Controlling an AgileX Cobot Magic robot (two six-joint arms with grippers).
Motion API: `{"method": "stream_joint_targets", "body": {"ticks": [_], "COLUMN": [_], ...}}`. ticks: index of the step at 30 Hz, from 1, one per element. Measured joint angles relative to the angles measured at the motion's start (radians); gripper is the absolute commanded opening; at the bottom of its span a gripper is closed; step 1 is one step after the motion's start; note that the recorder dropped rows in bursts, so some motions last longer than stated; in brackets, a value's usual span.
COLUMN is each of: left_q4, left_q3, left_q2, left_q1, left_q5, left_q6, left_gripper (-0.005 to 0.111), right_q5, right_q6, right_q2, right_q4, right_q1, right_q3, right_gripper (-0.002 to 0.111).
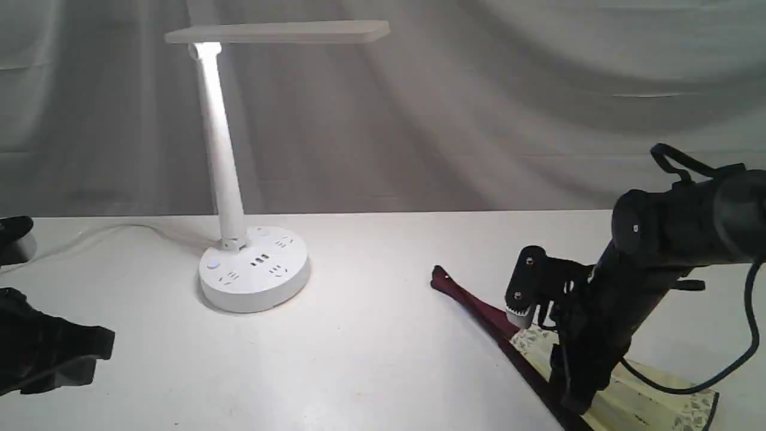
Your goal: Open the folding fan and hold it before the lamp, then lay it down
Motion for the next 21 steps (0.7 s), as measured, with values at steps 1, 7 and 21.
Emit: {"method": "stream_joint_targets", "body": {"ticks": [1, 7, 21], "left_q4": [0.000, 0.000, -0.151], "left_q3": [0.000, 0.000, 0.000], "left_q2": [0.000, 0.000, 0.000], "left_q1": [0.000, 0.000, 0.000], "left_q5": [0.000, 0.000, 0.014], "left_q6": [0.000, 0.000, 0.170], "left_gripper": [0.027, 0.027, 0.027], "right_q5": [0.005, 0.042, 0.117], "right_q6": [-0.007, -0.100, -0.327], "right_q2": [-0.002, -0.020, -0.099], "right_q4": [0.002, 0.002, 0.172], "right_q1": [0.002, 0.017, 0.097], "right_q3": [0.000, -0.001, 0.014], "right_gripper": [0.044, 0.044, 0.044]}}
